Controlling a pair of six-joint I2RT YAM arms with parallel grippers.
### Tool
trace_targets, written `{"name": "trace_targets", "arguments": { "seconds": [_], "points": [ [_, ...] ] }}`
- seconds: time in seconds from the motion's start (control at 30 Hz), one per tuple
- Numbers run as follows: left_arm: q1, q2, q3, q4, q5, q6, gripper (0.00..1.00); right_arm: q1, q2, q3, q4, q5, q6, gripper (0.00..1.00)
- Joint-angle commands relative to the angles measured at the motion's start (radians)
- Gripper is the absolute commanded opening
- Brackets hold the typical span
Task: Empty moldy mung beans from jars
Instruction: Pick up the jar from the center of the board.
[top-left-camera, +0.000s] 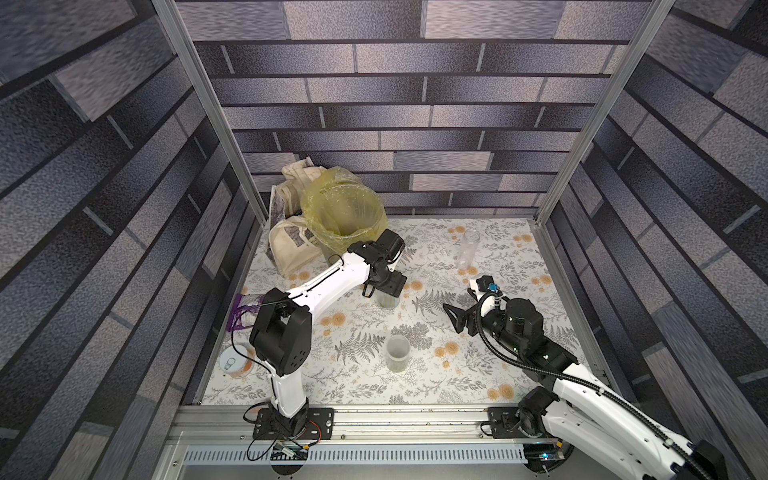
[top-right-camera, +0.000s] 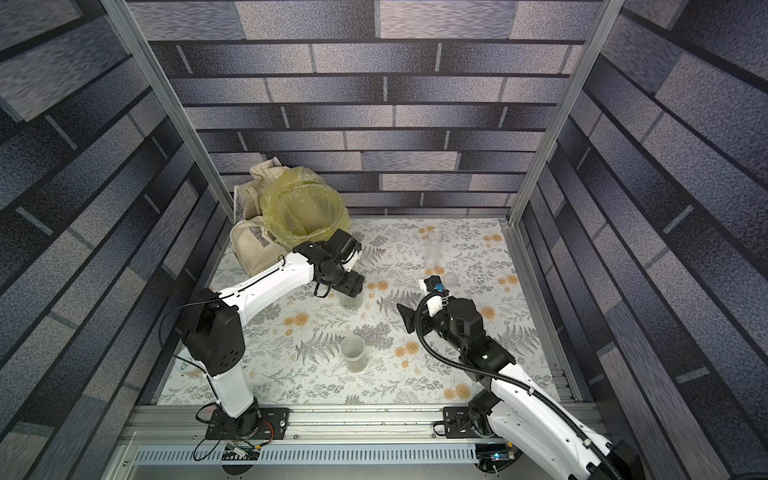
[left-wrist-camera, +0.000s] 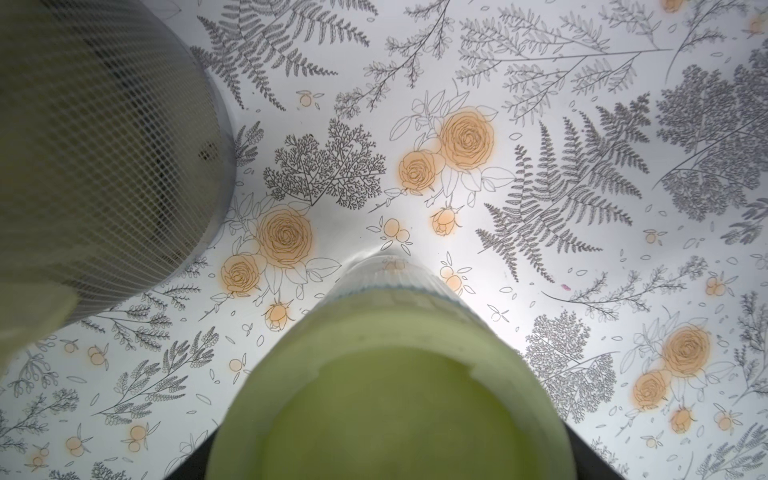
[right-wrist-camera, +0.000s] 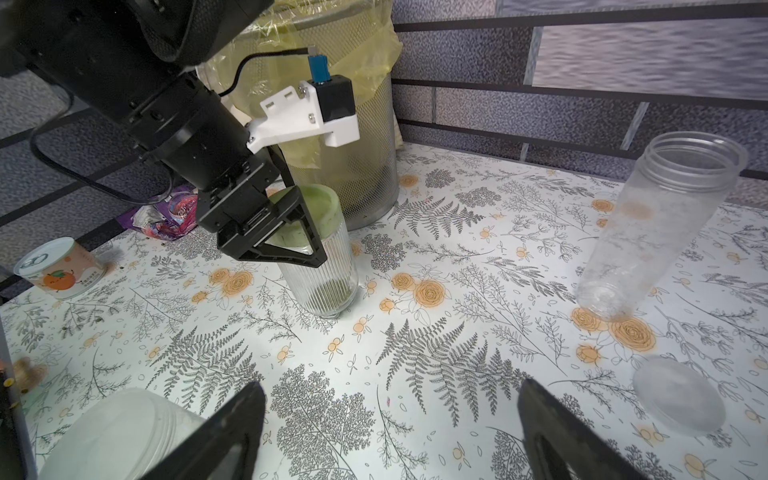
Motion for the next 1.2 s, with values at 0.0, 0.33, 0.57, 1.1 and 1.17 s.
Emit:
{"name": "trace_targets", "arguments": {
  "seconds": [0.0, 0.33, 0.57, 1.1, 1.17],
  "points": [
    [-0.016, -0.02, 0.158, -0.104, 0.017, 0.048, 0.49, -0.006, 0.043, -0.008, 0.142, -0.059, -0.041, 0.96],
    [-0.033, -0.028, 0.435, -0.273, 0.07, 0.075, 0.46, -0.038, 0.213, 0.047, 0.391, -0.267, -0.109, 1.0],
    [-0.067, -0.049, 0.512, -0.29, 0.083, 0.079, 0.46, -0.043, 0.334, 0.142, 0.439, -0.372, -0.166, 1.0],
    [-0.08, -0.103, 0.527, -0.226, 0.165, 0.073, 0.45, -0.052, 0.53, 0.274, 0.521, -0.505, -0.21, 1.0],
    [-0.079, -0.108, 0.537, -0.229, 0.169, 0.075, 0.45, -0.053, 0.535, 0.279, 0.521, -0.514, -0.215, 1.0]
  ]
}}
